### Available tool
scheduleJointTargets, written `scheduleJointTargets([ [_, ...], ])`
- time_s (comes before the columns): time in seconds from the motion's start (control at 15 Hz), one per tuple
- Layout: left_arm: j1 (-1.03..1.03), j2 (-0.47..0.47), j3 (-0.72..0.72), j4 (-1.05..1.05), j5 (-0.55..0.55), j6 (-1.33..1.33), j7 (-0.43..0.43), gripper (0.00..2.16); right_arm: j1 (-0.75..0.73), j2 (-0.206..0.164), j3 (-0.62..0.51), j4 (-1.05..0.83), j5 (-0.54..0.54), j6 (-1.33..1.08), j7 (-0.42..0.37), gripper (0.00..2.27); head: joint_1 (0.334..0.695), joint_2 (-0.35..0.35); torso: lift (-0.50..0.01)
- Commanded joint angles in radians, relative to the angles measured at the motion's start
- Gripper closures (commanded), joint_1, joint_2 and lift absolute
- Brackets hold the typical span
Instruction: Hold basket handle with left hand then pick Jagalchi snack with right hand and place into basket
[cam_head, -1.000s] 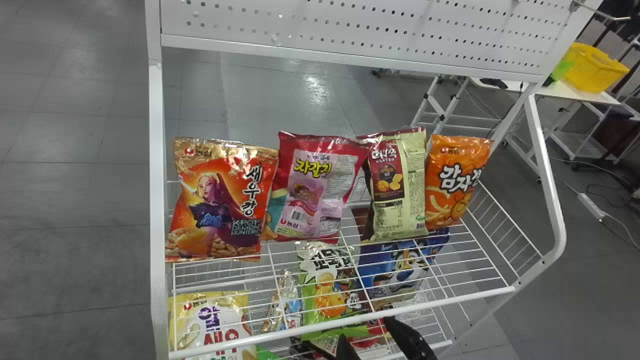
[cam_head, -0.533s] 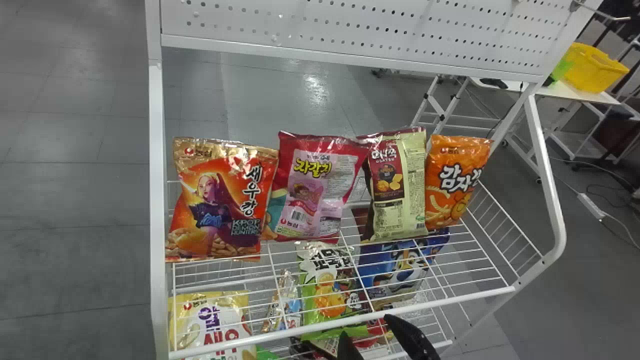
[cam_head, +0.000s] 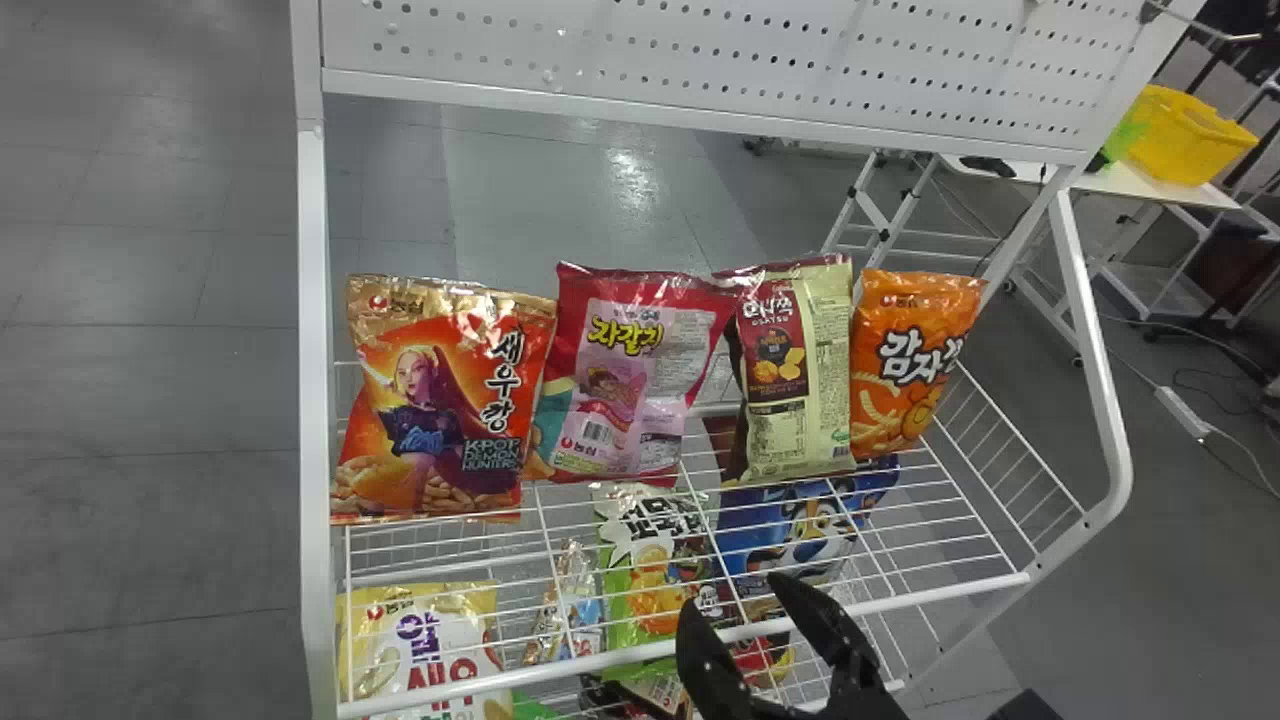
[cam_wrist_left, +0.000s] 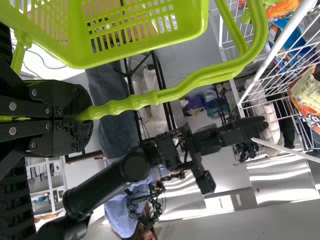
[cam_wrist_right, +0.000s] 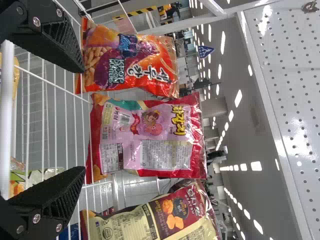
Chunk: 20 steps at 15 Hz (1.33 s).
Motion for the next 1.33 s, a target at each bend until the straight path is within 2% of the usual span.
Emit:
scheduleJointTargets([
  [0.0, 0.0, 0.0, -0.001, -0.002, 0.0, 0.003, -0.01, 2.15, -0.057, 0.001, -0.011, -0.023, 0.003, 0.101, -0.013, 0.12, 0.695, -0.35, -0.008],
  [0.53, -0.002, 0.005, -0.001, -0.005, 0.014, 0.009, -0.01, 2.15, -0.272, 0.001, 0.022, -0.044, 0.064, 0.325, -0.127, 0.12, 0.695, -0.348, -0.008],
  [0.67, -0.003, 0.01, -0.001, -0.007, 0.014, 0.009, -0.01, 2.15, -0.344, 0.001, 0.023, -0.023, 0.083, 0.368, -0.147, 0.12, 0.695, -0.322, -0.008],
  [1.0, -0.003, 0.022, 0.004, -0.01, 0.018, 0.015, -0.01, 2.15, -0.513, 0.001, 0.026, 0.071, 0.133, 0.525, -0.147, 0.12, 0.695, -0.29, -0.008],
  [1.27, -0.005, 0.028, 0.004, -0.019, 0.018, 0.018, -0.01, 2.15, -0.603, 0.001, 0.088, 0.149, 0.153, 0.58, -0.147, 0.12, 0.695, -0.247, -0.008],
])
